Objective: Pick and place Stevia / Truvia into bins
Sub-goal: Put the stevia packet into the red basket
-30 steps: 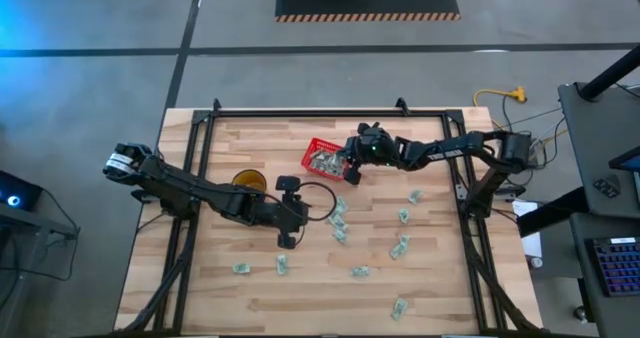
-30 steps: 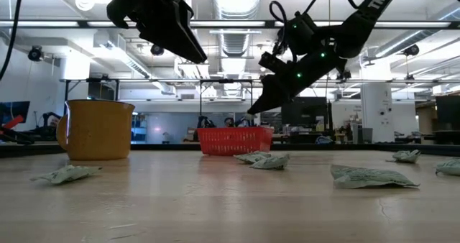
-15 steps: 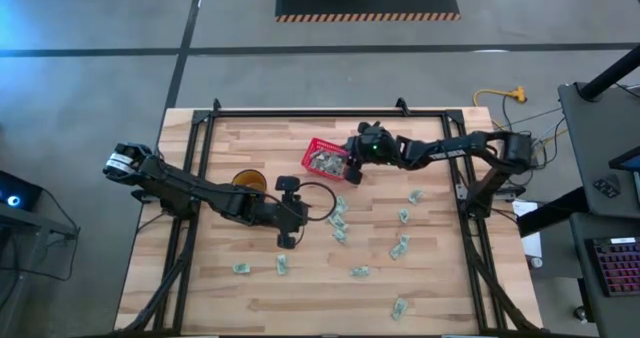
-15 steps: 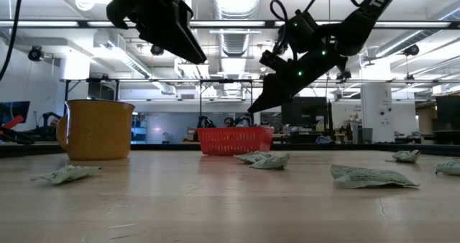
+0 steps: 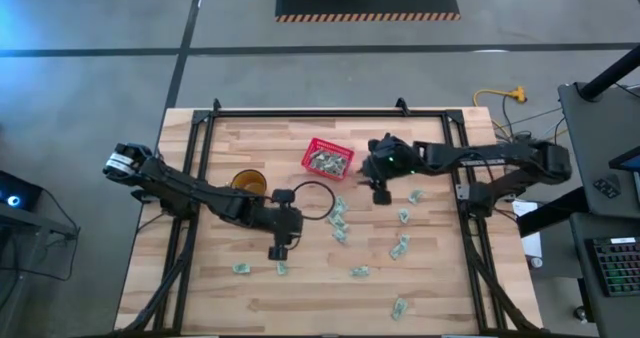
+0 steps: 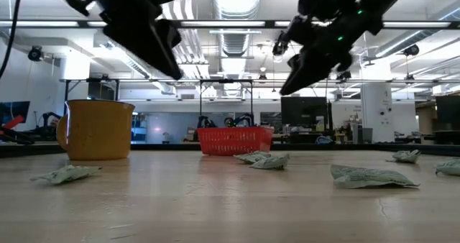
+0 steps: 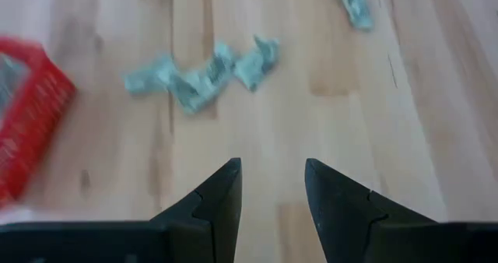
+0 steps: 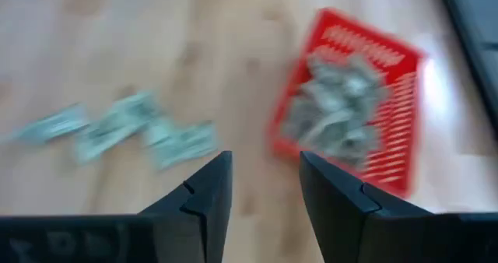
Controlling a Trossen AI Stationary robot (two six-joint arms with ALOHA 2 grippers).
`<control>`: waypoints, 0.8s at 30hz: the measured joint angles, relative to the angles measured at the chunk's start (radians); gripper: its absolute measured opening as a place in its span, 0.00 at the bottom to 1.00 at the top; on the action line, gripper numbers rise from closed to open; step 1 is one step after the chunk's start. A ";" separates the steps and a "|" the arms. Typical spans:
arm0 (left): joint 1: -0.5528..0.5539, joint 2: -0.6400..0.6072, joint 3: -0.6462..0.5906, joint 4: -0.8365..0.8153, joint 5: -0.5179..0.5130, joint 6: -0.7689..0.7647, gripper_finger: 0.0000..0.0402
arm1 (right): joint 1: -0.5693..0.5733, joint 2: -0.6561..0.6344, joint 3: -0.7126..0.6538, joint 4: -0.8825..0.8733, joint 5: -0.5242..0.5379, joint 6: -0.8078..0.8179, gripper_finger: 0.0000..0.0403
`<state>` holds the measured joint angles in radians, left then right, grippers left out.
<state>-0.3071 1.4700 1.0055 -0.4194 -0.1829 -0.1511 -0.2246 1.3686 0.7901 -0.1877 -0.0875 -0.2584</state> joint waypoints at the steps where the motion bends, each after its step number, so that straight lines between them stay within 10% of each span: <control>1: -0.009 0.000 0.000 -0.014 0.002 -0.026 0.31 | 0.011 -0.018 -0.006 -0.026 -0.017 0.007 0.34; 24: -0.260 0.215 0.000 -0.029 0.015 -0.368 0.31 | 0.177 -0.110 -0.185 -0.123 -0.026 0.125 0.24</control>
<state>-0.5674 1.6855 1.0054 -0.4480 -0.1677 -0.5191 -0.0479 1.2587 0.6052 -0.3107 -0.1131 -0.1334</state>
